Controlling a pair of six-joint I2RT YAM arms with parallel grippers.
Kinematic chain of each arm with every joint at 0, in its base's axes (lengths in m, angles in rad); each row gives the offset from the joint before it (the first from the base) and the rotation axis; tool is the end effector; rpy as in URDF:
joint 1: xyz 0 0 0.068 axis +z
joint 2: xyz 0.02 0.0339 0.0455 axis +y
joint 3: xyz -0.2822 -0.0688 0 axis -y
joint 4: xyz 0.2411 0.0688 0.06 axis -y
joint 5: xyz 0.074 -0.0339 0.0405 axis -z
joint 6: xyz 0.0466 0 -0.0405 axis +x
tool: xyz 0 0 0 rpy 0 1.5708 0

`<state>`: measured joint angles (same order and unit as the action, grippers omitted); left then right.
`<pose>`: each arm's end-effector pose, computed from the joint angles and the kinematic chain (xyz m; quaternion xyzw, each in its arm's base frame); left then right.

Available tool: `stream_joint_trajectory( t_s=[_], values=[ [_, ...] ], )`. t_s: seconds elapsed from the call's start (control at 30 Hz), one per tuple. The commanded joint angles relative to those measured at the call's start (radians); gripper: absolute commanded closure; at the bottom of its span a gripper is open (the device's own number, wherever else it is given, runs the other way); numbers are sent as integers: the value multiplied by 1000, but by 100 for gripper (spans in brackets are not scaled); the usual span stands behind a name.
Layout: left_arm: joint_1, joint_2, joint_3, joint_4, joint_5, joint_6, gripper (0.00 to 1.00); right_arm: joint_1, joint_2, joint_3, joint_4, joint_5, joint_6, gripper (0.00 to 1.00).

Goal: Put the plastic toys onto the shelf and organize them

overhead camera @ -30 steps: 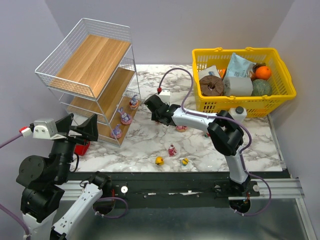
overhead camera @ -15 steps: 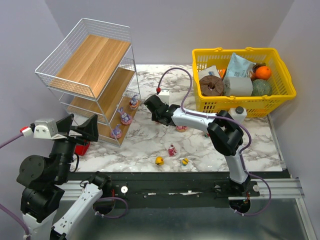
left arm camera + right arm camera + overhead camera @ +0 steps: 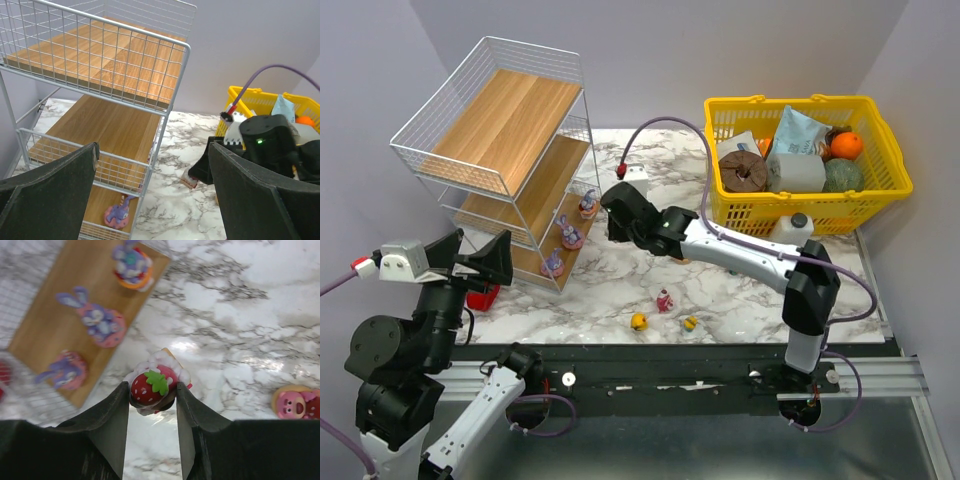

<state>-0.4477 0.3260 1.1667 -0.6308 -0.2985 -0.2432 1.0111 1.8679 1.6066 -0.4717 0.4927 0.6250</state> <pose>-0.0079 0.0190 0.4482 -0.0515 0.6307 -0.1723 0.7549 0.2504 0.3582 0.3020 -0.0726 0.8885 0.1356 0.4323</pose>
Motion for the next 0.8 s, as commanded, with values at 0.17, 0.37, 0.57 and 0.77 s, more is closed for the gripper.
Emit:
stream_joint_trajectory(
  t_s=[0.17,0.37,0.57,0.77],
  values=[
    [-6,28,42,-21,13,13,1,102,-56,222,-64,-72,-67,99],
    [-6,31,40,-26,7,13,1,149,6,376,-39,-72,-108,99],
    [-6,36,45,-35,-11,9,1,167,99,502,-44,-74,-87,99],
    [-6,31,41,-27,-62,2,1,199,175,604,-74,-19,-21,99]
  ],
)
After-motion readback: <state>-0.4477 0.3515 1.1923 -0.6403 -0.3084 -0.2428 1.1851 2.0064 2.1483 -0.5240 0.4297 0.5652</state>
